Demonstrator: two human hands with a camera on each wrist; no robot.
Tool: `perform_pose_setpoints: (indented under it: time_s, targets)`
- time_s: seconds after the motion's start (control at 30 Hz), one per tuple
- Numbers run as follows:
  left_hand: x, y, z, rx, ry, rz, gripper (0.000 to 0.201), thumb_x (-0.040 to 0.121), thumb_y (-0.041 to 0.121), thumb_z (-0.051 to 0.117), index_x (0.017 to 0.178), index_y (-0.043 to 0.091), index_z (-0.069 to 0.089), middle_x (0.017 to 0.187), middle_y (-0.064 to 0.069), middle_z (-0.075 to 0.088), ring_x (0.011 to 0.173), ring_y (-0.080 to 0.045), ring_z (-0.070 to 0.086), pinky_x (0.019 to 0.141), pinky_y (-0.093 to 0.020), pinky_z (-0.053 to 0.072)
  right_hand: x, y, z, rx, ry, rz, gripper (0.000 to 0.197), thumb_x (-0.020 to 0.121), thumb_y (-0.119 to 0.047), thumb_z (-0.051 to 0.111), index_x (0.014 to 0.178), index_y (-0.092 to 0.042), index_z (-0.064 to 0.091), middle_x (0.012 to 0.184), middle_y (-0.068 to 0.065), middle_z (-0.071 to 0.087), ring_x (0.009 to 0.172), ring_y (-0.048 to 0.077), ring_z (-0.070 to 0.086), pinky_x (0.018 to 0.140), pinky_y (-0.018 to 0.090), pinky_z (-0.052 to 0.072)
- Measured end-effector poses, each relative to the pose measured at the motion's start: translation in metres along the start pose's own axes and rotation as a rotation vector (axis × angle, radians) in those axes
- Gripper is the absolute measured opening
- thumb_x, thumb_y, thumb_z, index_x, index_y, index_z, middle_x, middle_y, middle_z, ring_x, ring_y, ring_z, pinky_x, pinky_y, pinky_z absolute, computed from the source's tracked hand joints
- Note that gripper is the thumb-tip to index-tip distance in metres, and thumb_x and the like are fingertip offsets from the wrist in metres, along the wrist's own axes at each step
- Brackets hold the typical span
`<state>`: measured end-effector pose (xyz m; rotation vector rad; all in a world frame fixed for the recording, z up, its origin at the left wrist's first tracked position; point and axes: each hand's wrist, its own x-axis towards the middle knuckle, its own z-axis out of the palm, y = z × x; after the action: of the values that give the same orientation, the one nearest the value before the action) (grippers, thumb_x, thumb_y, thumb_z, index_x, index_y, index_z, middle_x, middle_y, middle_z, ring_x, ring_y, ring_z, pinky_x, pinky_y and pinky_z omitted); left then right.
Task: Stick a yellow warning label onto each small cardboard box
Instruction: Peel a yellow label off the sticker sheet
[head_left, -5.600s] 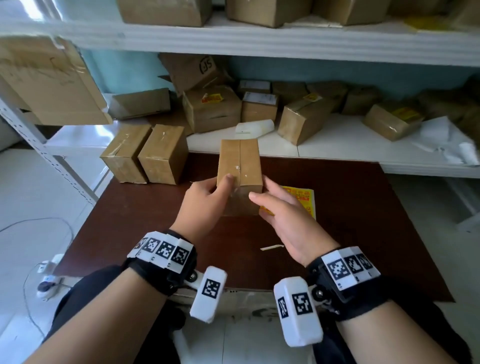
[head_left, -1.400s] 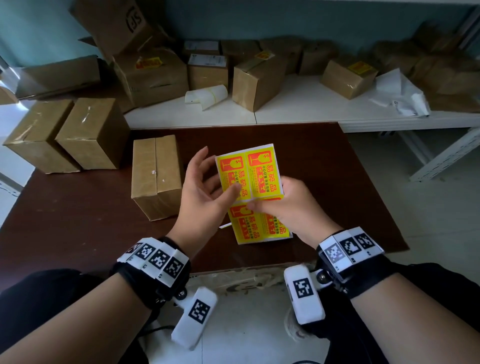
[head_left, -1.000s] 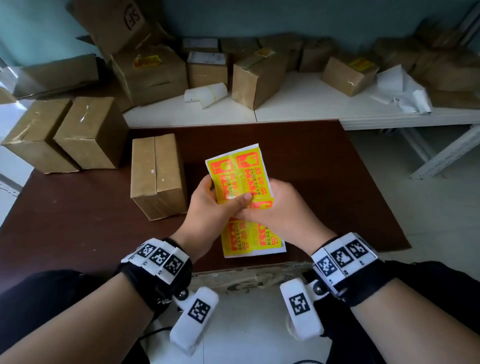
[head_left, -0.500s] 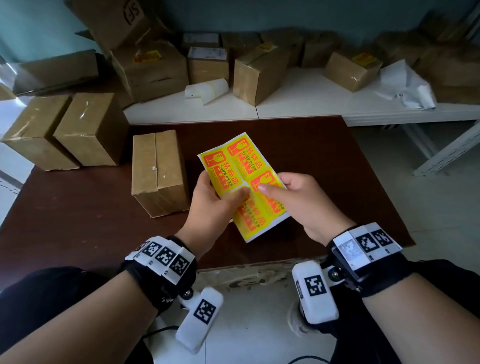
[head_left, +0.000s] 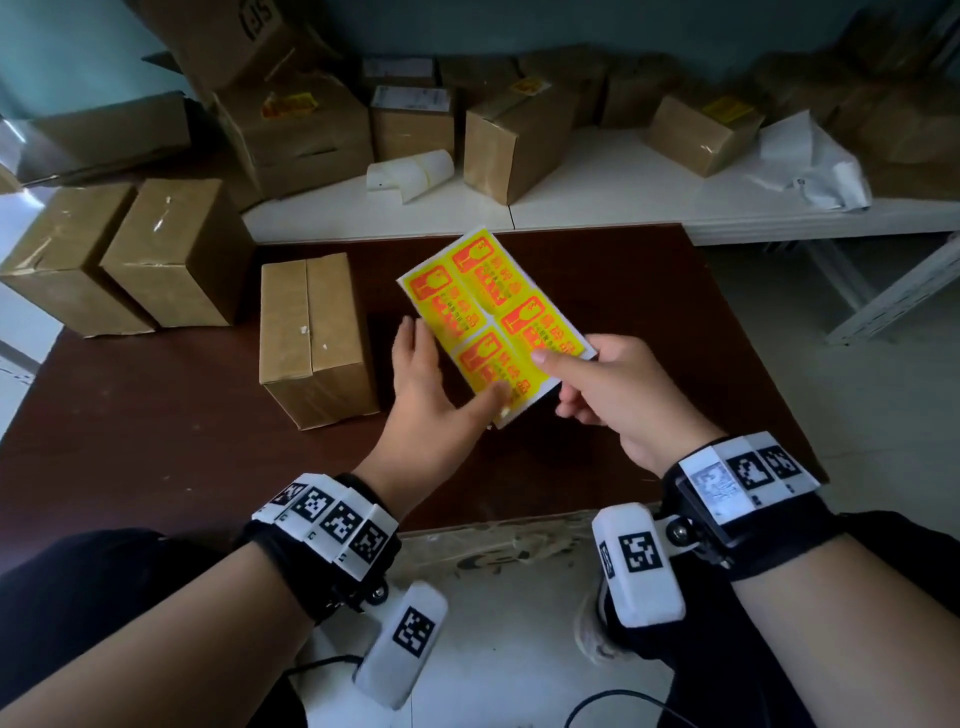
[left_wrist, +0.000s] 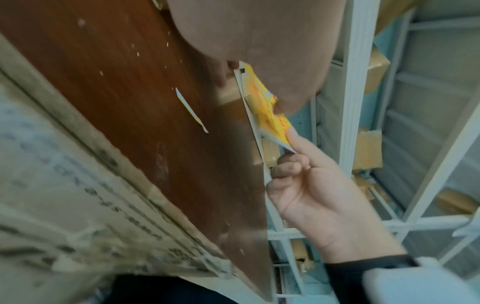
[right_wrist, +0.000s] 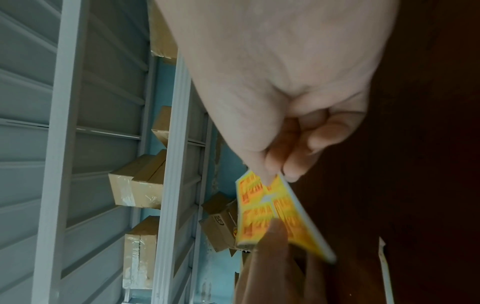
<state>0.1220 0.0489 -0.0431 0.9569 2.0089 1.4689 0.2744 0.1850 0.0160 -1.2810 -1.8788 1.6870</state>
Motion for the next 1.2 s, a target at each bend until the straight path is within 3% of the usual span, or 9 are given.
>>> perform_pose_setpoints:
  time_s: [0.03, 0.1, 0.27, 0.37, 0.53, 0.7, 0.8, 1.07, 1.2]
  targets:
    - [-0.004, 0.001, 0.0, 0.106, -0.041, -0.005, 0.117, 0.084, 0.056, 0.078, 0.175, 0.019, 0.014, 0.184, -0.007, -0.007, 0.171, -0.019, -0.001, 0.137, -0.044, 0.02, 0.0, -0.001, 0.0, 0.012, 0.028, -0.012, 0.015, 0.102, -0.031, 0.078, 0.097, -0.017, 0.076, 0.058, -0.008, 0.063, 0.05, 0.006, 0.064, 0.047, 0.016, 0.046]
    - [-0.012, 0.008, 0.0, 0.213, -0.07, 0.09, 0.121, 0.088, 0.056, 0.074, 0.176, 0.01, 0.004, 0.182, -0.003, -0.025, 0.168, -0.014, -0.02, 0.137, -0.035, 0.004, -0.003, -0.004, 0.001, 0.014, 0.044, -0.051, 0.017, 0.104, -0.033, 0.075, 0.096, -0.017, 0.075, 0.058, -0.009, 0.065, 0.05, 0.006, 0.064, 0.047, 0.014, 0.044]
    - [-0.016, 0.02, 0.0, 0.108, -0.082, 0.483, 0.058, 0.102, 0.015, 0.074, 0.156, 0.003, 0.057, 0.167, -0.009, 0.052, 0.162, -0.019, 0.04, 0.135, -0.053, 0.027, -0.007, -0.023, 0.014, 0.032, -0.102, -0.066, 0.021, 0.113, -0.03, 0.06, 0.108, -0.018, 0.077, 0.074, -0.003, 0.077, 0.058, 0.005, 0.069, 0.052, 0.016, 0.046]
    - [-0.016, 0.022, -0.001, 0.089, 0.018, 0.556, 0.045, 0.101, 0.006, 0.076, 0.145, -0.001, 0.067, 0.153, -0.012, 0.065, 0.147, -0.02, 0.06, 0.123, -0.047, 0.048, -0.01, -0.035, 0.021, 0.133, -0.232, -0.041, 0.028, 0.117, -0.02, 0.048, 0.114, -0.015, 0.075, 0.09, 0.009, 0.083, 0.073, 0.012, 0.077, 0.064, 0.024, 0.061]
    - [-0.011, 0.026, -0.013, 0.059, 0.107, 0.528, 0.036, 0.101, -0.001, 0.074, 0.137, 0.001, 0.073, 0.133, -0.006, 0.076, 0.126, -0.013, 0.072, 0.107, -0.035, 0.058, -0.013, -0.042, 0.024, 0.084, -0.327, -0.1, 0.027, 0.116, -0.016, 0.052, 0.117, 0.001, 0.073, 0.116, 0.029, 0.078, 0.091, 0.024, 0.077, 0.089, 0.036, 0.068]
    - [-0.006, 0.03, -0.016, 0.03, 0.207, 0.489, 0.032, 0.1, -0.001, 0.074, 0.132, 0.005, 0.076, 0.125, 0.0, 0.079, 0.12, -0.005, 0.074, 0.104, -0.024, 0.055, -0.008, -0.052, 0.033, 0.05, -0.182, -0.242, 0.012, 0.106, -0.013, 0.072, 0.102, -0.003, 0.078, 0.101, 0.019, 0.083, 0.081, 0.013, 0.08, 0.069, 0.021, 0.062]
    - [0.0, 0.031, -0.021, -0.032, 0.19, 0.444, 0.032, 0.101, 0.009, 0.077, 0.134, 0.008, 0.076, 0.128, -0.001, 0.079, 0.121, -0.009, 0.074, 0.105, -0.032, 0.059, -0.002, -0.056, 0.043, 0.106, -0.098, -0.264, 0.014, 0.1, -0.009, 0.078, 0.097, 0.003, 0.074, 0.089, 0.016, 0.081, 0.071, 0.008, 0.076, 0.061, 0.017, 0.057]
    - [0.024, 0.027, -0.039, -0.065, 0.112, 0.403, 0.027, 0.102, 0.01, 0.076, 0.128, 0.003, 0.078, 0.124, -0.006, 0.081, 0.119, -0.016, 0.076, 0.106, -0.037, 0.059, 0.003, -0.061, 0.056, 0.218, -0.107, -0.242, 0.013, 0.103, -0.012, 0.075, 0.091, -0.008, 0.076, 0.09, 0.002, 0.078, 0.072, 0.007, 0.075, 0.075, 0.022, 0.064]
    - [0.034, 0.023, -0.049, -0.073, 0.043, 0.369, 0.028, 0.102, 0.011, 0.076, 0.129, 0.003, 0.078, 0.127, -0.007, 0.08, 0.121, -0.02, 0.076, 0.109, -0.046, 0.059, -0.001, -0.061, 0.062, 0.186, -0.097, -0.225, 0.015, 0.107, -0.012, 0.07, 0.094, -0.015, 0.077, 0.102, 0.019, 0.083, 0.09, 0.019, 0.083, 0.085, 0.03, 0.067]
